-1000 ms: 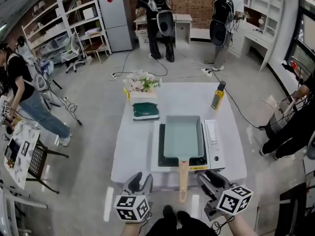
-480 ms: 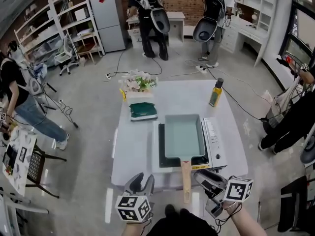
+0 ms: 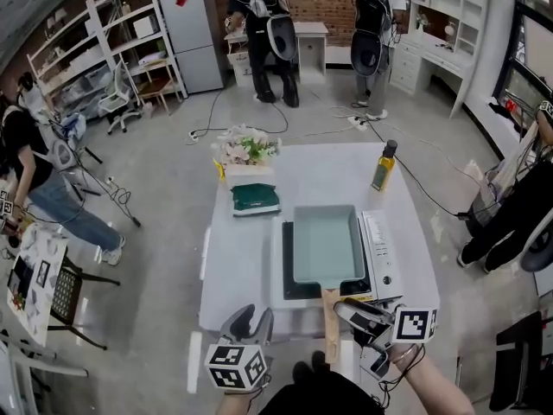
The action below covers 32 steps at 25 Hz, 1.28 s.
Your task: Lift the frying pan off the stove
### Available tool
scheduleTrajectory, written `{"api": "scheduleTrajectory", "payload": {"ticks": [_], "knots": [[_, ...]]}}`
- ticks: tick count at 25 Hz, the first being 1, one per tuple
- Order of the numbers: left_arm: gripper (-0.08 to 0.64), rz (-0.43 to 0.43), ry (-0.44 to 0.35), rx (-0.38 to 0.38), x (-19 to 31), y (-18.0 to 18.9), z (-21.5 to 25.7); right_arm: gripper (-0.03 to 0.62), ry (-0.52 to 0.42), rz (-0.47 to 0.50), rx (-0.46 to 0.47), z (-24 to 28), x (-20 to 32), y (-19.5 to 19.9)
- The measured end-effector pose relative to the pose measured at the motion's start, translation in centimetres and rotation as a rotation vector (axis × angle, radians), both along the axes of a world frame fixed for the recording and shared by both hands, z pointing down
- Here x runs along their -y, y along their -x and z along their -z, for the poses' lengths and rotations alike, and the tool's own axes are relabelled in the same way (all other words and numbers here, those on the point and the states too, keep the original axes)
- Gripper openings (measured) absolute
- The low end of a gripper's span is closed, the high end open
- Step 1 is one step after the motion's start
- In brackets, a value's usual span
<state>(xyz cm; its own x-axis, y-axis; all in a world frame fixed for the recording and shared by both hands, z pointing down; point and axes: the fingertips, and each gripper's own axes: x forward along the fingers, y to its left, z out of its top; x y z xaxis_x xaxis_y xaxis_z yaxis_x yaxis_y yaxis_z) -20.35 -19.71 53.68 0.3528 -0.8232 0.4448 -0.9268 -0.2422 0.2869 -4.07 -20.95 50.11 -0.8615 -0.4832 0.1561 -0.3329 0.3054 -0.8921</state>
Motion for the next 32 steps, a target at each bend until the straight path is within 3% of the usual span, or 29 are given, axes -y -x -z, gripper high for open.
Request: {"api": "scheduleTrajectory", "payload": {"ticks": [11, 23, 32], "knots": [[0.132, 0.045, 0.025, -0.004, 1.0, 0.8, -0.5, 0.293, 0.078, 0.114, 0.047, -1.2, 2.6, 2.6], [0.132, 0.096, 0.054, -0.007, 1.4, 2.5, -1.4, 0.28, 0.132, 0.187, 0.031, -3.1, 4.3, 4.8], [0.132, 0.05, 0.073, -0.141, 1.5, 1.0, -0.4, 0.219, 0.149, 0.236, 0.027, -3.3, 4.4, 5.5]]}}
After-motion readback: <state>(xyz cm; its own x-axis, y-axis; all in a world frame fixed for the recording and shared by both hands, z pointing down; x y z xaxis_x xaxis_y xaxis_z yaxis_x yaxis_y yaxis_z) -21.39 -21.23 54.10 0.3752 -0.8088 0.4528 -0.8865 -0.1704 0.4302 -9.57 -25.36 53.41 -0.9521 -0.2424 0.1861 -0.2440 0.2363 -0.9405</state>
